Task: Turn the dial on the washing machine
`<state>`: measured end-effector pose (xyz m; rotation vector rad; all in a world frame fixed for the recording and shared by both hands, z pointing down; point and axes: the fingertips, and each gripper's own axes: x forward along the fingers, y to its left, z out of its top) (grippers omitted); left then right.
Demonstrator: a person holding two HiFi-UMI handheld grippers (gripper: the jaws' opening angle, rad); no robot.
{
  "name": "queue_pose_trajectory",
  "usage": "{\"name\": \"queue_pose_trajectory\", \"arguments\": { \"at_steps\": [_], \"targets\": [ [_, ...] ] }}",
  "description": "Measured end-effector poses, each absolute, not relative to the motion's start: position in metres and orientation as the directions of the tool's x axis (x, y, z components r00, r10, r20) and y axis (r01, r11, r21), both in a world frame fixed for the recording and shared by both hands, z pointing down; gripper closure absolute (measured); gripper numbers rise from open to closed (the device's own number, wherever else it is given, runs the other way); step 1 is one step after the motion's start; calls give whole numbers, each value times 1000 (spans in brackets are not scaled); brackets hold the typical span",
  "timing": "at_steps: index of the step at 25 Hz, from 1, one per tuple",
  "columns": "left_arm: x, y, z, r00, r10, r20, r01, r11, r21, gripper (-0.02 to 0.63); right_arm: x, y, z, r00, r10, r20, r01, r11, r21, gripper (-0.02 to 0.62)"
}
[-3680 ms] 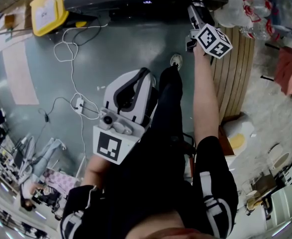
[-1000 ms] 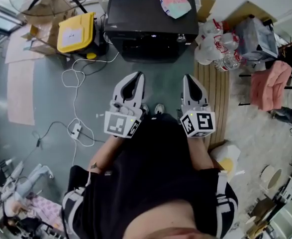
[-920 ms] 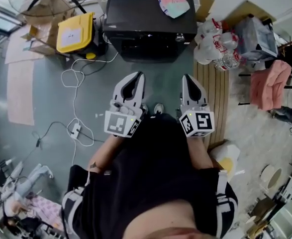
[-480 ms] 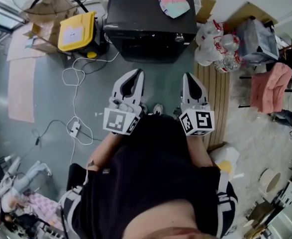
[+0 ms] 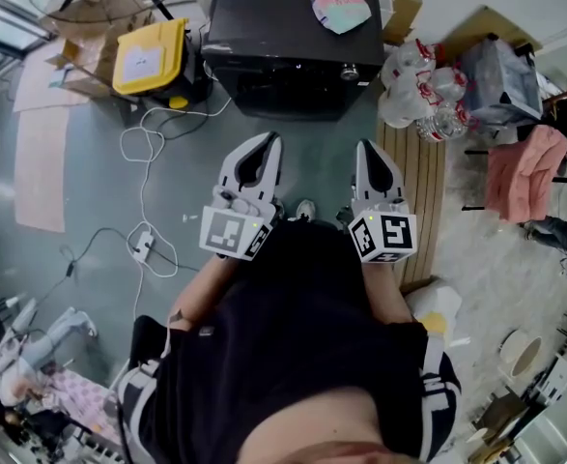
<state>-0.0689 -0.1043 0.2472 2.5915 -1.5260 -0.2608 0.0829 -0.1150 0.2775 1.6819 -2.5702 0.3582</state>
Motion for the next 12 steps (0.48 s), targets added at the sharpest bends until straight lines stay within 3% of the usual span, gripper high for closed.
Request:
{"name": "queue_pose_trajectory", "arguments": {
  "at_steps": [12],
  "targets": [
    [-67,-102,247,471,-877,-90,-856,-479,195,578,89,-113,277,-401,-902,161,-911,375,-173,571]
  ]
}}
